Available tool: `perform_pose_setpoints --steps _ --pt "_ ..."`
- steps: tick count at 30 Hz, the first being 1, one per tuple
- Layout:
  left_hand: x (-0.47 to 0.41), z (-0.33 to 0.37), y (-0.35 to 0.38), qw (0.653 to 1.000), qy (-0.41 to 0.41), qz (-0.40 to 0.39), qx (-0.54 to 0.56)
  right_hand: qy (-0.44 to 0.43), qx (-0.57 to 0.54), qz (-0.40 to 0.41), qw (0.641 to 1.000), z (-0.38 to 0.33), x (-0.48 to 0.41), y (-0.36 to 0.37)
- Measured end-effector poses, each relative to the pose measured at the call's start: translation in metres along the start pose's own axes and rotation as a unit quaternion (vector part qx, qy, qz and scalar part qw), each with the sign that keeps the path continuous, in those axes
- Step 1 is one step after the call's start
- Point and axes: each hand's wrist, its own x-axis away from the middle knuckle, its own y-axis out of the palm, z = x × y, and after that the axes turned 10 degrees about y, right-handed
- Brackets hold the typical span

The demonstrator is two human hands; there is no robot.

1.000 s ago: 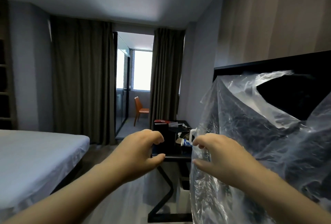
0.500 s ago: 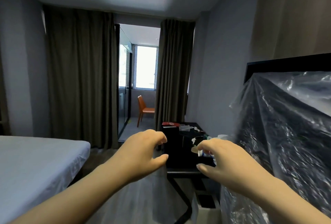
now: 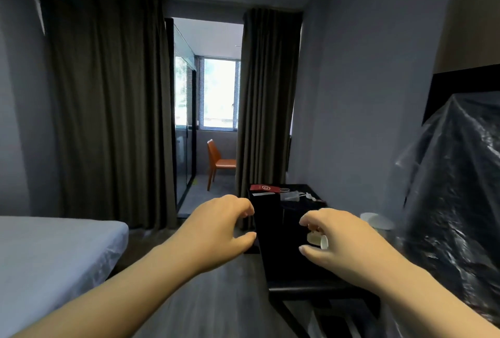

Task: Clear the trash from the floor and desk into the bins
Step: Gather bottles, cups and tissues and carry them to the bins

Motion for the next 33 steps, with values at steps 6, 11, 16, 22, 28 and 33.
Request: perform_pose_setpoints --steps 6,11,16,22,28,33 --pt "-0.067 -0.078 0.029 1.000 -0.011 -0.008 -0.008 0.004 0.005 -0.007 1.000 0.017 -0.100 0.043" --pt "-0.104 -0.149 0.062 1.000 -0.015 -0.020 0.008 0.020 -0.010 -0.042 0.999 0.018 -0.167 0.087" --pt "-0.142 -0.227 0.097 0.999 0.005 -0.037 0.040 0.067 -0.007 -0.047 0.997 0.012 -0.229 0.135" --pt "-0.187 -0.320 0.131 0.994 0.055 -0.065 0.067 0.145 -0.028 -0.090 0.985 -0.005 -0.290 0.193" --pt "-0.232 -0.379 0.189 0.982 0.105 -0.116 0.102 0.239 -0.041 -0.121 0.963 0.006 -0.319 0.243" --pt "-0.272 -0.406 0.256 0.968 0.116 -0.163 0.154 0.312 -0.052 -0.137 0.939 0.036 -0.338 0.286"
